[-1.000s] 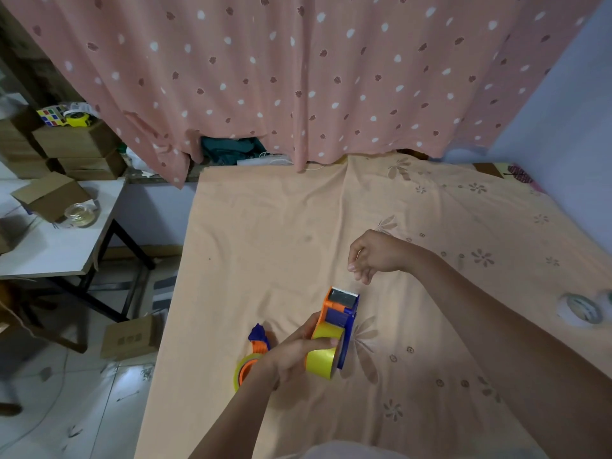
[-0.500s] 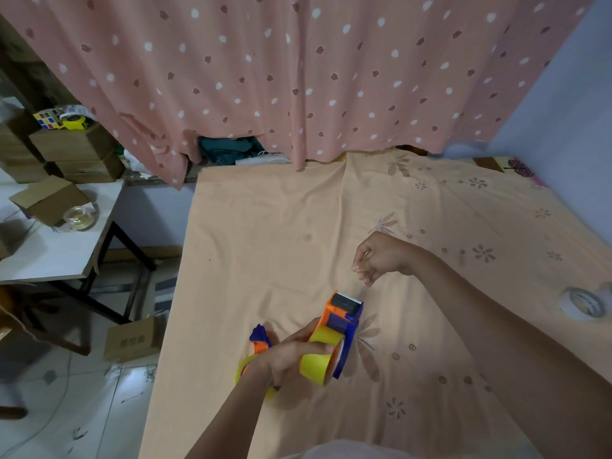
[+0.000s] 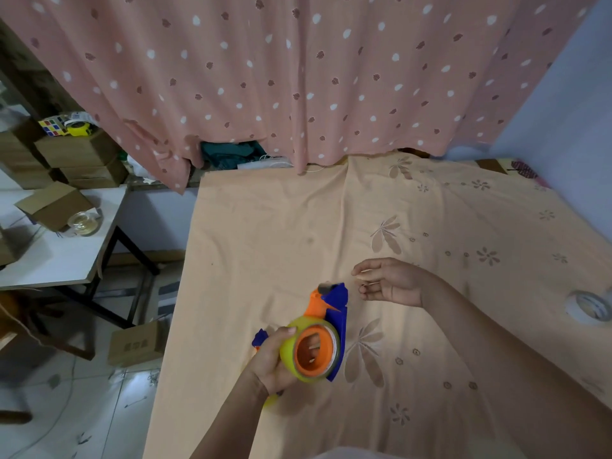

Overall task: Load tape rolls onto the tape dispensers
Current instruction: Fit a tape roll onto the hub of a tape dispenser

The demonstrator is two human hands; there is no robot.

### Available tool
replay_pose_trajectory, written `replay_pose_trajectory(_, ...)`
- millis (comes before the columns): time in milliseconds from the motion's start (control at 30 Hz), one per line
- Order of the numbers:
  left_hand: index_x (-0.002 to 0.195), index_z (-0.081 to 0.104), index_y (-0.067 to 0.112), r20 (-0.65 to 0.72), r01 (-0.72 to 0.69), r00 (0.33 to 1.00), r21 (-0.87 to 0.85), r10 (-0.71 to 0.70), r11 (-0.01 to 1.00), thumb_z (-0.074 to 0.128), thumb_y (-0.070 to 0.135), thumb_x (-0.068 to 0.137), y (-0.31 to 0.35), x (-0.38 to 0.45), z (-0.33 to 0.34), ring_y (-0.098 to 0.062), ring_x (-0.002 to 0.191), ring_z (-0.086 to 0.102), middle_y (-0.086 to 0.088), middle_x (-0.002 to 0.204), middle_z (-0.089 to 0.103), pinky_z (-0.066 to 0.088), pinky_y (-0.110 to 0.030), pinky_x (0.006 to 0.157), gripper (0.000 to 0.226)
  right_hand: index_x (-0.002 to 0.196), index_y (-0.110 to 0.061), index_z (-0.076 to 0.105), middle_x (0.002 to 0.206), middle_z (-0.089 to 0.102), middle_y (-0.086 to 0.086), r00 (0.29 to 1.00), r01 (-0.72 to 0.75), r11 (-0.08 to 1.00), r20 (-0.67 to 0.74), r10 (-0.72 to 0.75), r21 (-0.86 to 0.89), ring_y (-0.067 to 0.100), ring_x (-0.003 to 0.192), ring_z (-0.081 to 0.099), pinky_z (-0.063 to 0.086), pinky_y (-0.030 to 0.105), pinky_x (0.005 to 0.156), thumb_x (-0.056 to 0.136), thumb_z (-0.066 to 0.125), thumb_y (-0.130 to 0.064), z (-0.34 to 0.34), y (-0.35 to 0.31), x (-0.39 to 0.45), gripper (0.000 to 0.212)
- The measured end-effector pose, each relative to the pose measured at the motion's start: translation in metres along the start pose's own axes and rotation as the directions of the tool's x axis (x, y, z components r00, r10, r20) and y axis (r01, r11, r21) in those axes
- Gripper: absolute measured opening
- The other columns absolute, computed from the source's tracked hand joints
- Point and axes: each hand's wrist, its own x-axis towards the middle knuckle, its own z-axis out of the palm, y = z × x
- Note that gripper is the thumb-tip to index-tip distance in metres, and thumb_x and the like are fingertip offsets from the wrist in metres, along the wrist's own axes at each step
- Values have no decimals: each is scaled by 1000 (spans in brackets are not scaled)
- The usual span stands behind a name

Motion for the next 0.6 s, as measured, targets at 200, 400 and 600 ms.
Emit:
replay_pose_trajectory(200, 142, 54, -2, -21, -14, 1000, -150, 11, 989, 97, 35, 50, 2, 3, 0, -43, 126, 51, -27, 139, 52, 43, -52, 104, 108, 102, 3, 68, 94, 72, 23, 993, 98, 973, 48, -111, 207, 30, 91, 74, 61, 35, 81, 96, 52, 4, 9, 12, -5, 17)
replay_pose_trajectory(400, 161, 18, 6, 101, 15, 995, -294, 15, 956, 84, 44, 68, 2, 2, 9, -45, 126, 41, -24, 147, 34, 46, -53, 94, 121, 115, 8, 63, 113, 69, 25, 976, 149, 961, 123, -181, 232, 33, 111, 68, 58, 33, 90, 93, 54, -4, 12, 16, -8, 27)
replay_pose_trajectory(600, 153, 31, 13, 172, -11, 982, -358, 77, 934, 74, 51, 73, 8, 0, 40, -38, 101, 59, -23, 120, 56, 41, -40, 81, 99, 122, 5, 60, 118, 68, 23, 969, 231, 940, 26, -245, 251, 28, 111, 68, 57, 31, 92, 89, 56, 16, 28, 22, -2, 35)
